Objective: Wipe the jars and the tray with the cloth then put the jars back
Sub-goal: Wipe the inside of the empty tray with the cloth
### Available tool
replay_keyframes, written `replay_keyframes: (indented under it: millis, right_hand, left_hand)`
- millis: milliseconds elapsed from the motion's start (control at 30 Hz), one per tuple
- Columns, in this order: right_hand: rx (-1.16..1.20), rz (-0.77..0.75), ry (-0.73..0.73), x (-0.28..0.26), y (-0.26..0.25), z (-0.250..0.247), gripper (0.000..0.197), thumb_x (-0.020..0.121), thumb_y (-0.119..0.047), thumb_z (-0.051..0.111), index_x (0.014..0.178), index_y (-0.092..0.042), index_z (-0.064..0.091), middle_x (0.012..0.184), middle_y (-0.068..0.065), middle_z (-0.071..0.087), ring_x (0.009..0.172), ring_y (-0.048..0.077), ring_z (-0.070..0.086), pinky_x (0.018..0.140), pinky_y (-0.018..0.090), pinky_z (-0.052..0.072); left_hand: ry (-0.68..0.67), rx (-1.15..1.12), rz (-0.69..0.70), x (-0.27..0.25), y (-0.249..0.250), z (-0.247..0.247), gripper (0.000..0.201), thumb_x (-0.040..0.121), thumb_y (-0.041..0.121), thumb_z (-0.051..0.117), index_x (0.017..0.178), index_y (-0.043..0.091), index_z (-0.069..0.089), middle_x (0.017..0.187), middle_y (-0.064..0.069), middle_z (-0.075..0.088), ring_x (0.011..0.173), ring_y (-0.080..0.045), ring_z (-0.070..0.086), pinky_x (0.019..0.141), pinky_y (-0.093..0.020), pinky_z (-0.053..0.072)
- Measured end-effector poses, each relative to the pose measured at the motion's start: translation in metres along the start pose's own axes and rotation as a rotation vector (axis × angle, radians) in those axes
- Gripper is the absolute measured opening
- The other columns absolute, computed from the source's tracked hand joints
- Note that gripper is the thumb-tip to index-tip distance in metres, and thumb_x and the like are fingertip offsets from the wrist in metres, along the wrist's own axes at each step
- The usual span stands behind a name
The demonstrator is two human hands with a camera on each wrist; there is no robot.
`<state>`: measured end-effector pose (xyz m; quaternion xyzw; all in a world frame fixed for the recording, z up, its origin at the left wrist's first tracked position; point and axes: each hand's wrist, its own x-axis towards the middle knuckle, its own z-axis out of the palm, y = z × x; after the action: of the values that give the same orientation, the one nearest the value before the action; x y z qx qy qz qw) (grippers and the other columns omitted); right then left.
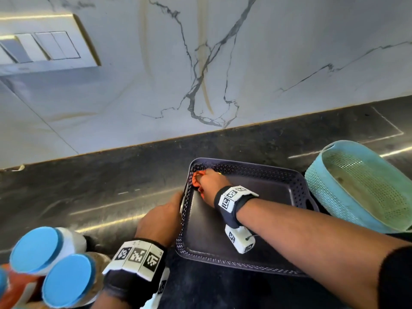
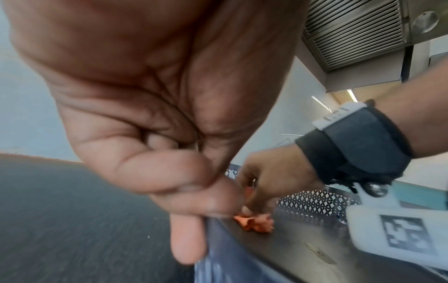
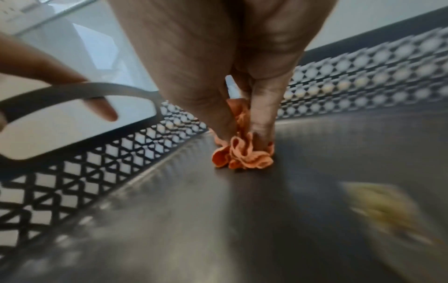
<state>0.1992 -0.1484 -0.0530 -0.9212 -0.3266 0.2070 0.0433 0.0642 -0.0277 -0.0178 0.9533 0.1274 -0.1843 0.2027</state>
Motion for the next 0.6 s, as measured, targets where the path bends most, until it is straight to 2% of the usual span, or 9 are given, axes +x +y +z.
replay_keyframes:
  millis: [67,133,200,267,333,400,500,600]
  right_hand:
    - [-0.069,-0.071,0.012,0.010,-0.002,-0.001,0.021,0.096,-0.008,0.054,0.112,-0.010,0.069,0.128,0.017,0.057,0.117,0.037,0.058,0.098,0.034,0.045]
    - [-0.168,-0.126,-0.018,0.013,0.000,0.001,0.013,0.093,-0.010,0.057,0.091,-0.016,0.068,0.115,0.013,0.063,0.108,0.033,0.062,0.094,0.033,0.049]
    - [-0.273,-0.254,-0.066,0.006,-0.002,0.005,0.013,0.090,-0.010,0.056,0.084,-0.014,0.067,0.103,0.011,0.068,0.102,0.029,0.062,0.091,0.035,0.048]
    - [-0.375,-0.404,-0.108,-0.013,-0.008,0.010,0.014,0.091,-0.008,0.055,0.092,-0.007,0.069,0.101,0.013,0.066,0.093,0.026,0.064,0.083,0.033,0.050]
    - [-0.312,-0.553,-0.155,-0.033,-0.011,0.026,0.016,0.094,-0.010,0.053,0.101,-0.007,0.067,0.104,0.013,0.061,0.084,0.020,0.066,0.073,0.029,0.053]
    - [-0.324,-0.631,-0.279,-0.054,-0.017,0.041,0.020,0.096,-0.015,0.057,0.112,-0.011,0.069,0.115,0.012,0.057,0.092,0.025,0.064,0.079,0.032,0.055]
    - [-0.393,-0.609,-0.441,-0.077,-0.008,0.039,0.027,0.094,-0.012,0.061,0.120,-0.011,0.068,0.118,0.011,0.059,0.095,0.028,0.064,0.082,0.034,0.056]
    - [-0.438,-0.618,-0.545,-0.094,0.016,0.023,0.022,0.094,-0.006,0.057,0.113,-0.003,0.067,0.102,0.009,0.059,0.080,0.023,0.059,0.070,0.033,0.052]
  left_hand:
    - [0.001,-0.001,-0.002,0.000,0.001,0.000,0.039,0.100,0.032,0.043,0.137,0.034,0.034,0.124,-0.016,0.070,0.108,-0.037,0.068,0.089,-0.045,0.054]
    - [0.007,-0.002,-0.013,0.000,0.000,0.001,0.040,0.100,0.028,0.044,0.139,0.031,0.034,0.119,-0.018,0.071,0.106,-0.038,0.068,0.089,-0.048,0.055]
    - [0.021,-0.013,-0.009,0.001,-0.001,0.004,0.037,0.099,0.025,0.047,0.135,0.023,0.036,0.112,-0.020,0.072,0.101,-0.040,0.069,0.085,-0.049,0.055]
    - [0.046,-0.016,-0.006,0.003,-0.002,0.007,0.030,0.099,0.024,0.050,0.126,0.020,0.038,0.104,-0.019,0.073,0.096,-0.040,0.070,0.080,-0.048,0.055]
    - [0.059,-0.008,-0.006,0.005,0.000,0.009,0.026,0.100,0.022,0.050,0.123,0.017,0.039,0.100,-0.018,0.073,0.093,-0.038,0.071,0.078,-0.046,0.055]
    - [0.061,0.041,-0.014,0.006,0.002,0.009,0.027,0.100,0.017,0.049,0.124,0.015,0.038,0.098,-0.016,0.073,0.089,-0.036,0.071,0.078,-0.046,0.057]
    - [0.077,0.086,-0.049,0.003,0.007,0.009,0.027,0.100,0.015,0.046,0.124,0.018,0.036,0.096,-0.012,0.073,0.085,-0.035,0.071,0.076,-0.046,0.058]
    - [0.094,0.106,-0.090,-0.001,0.011,0.011,0.025,0.100,0.013,0.042,0.123,0.020,0.037,0.099,-0.013,0.073,0.087,-0.036,0.070,0.072,-0.043,0.053]
